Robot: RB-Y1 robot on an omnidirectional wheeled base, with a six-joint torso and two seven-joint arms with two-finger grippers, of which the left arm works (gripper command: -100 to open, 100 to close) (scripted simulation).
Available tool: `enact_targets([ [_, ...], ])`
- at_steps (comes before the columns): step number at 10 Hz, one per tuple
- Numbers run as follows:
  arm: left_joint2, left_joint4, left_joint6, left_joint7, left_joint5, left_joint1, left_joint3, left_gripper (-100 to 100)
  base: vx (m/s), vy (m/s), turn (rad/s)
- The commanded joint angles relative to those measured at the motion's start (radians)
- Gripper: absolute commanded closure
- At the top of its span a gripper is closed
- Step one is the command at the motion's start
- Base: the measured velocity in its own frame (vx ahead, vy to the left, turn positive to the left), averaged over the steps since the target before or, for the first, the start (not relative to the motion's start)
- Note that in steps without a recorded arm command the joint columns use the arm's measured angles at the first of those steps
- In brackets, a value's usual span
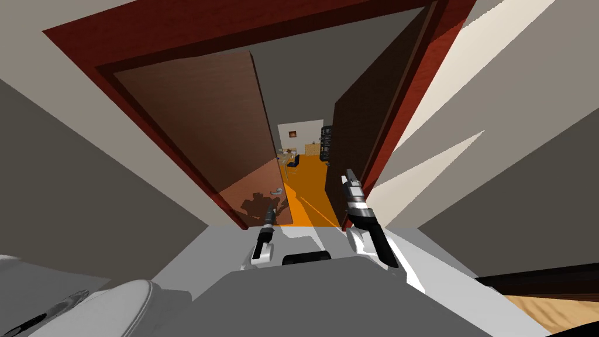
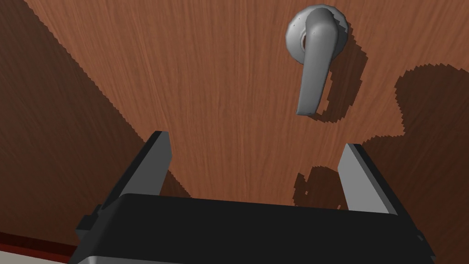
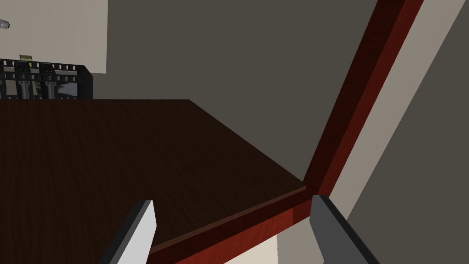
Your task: Push the door open
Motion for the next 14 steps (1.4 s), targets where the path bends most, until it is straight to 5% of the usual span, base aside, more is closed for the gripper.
enact_targets([
  [1, -0.004, 0.041, -0.01, -0.001, 0.003, -0.016, -0.001, -100, -0.002, 0.127, -0.101],
  [10, -0.02, 0.232, -0.053, -0.002, 0.016, -0.093, -0.007, -100, -0.014, 0.115, -0.103],
  [14, -0.012, 0.241, -0.057, -0.004, 0.018, -0.096, -0.003, -100, 0.06, 0.047, -0.032],
])
